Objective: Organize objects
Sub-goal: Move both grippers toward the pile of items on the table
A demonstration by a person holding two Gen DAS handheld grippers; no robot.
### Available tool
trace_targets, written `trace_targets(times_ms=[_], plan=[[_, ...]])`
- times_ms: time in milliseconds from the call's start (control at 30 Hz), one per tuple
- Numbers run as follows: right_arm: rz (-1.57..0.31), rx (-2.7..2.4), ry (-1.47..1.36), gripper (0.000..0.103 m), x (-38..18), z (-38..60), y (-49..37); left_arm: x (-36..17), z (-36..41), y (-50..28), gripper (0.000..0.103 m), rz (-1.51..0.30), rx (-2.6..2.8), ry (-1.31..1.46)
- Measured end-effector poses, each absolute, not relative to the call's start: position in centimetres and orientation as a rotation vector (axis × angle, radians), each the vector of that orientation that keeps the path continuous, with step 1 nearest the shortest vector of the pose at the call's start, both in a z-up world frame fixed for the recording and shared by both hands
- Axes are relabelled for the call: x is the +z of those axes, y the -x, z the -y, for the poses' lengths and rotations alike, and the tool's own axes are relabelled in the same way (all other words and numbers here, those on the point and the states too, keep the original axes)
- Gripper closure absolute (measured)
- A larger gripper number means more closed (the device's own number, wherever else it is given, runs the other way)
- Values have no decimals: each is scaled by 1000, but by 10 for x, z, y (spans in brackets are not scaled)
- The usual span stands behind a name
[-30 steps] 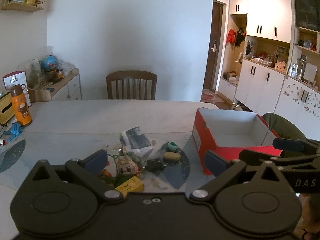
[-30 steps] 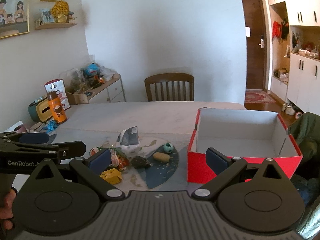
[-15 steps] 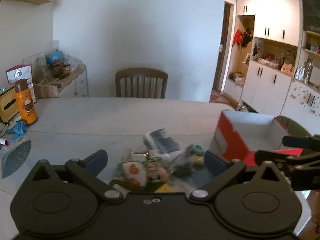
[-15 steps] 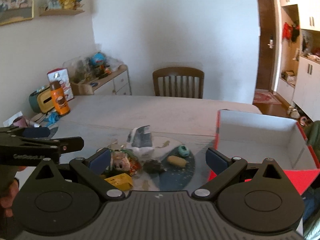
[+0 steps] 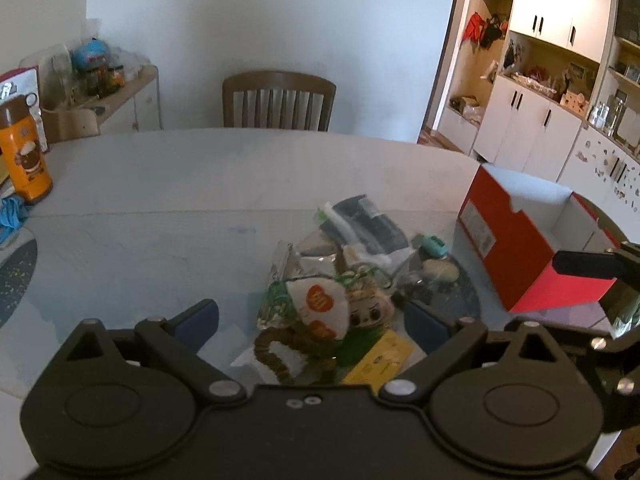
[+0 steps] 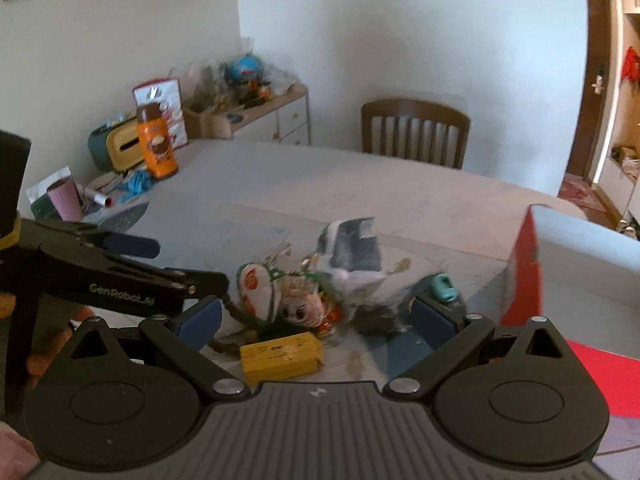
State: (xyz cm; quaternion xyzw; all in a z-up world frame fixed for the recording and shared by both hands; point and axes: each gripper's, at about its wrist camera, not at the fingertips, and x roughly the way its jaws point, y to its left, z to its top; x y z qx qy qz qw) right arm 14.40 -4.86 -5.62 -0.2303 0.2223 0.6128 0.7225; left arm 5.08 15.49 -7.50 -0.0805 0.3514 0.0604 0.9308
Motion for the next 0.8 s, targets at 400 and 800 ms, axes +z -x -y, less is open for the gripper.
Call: trace_targets(times_ms=[400,800], plan=[[-609,1364,644,2,-114,4,-134,-111,-190,-68,25,-829,133,242],[-642,1355,742,9,-148,-23,-129,-128,-207,-82,51,-886,70,303]])
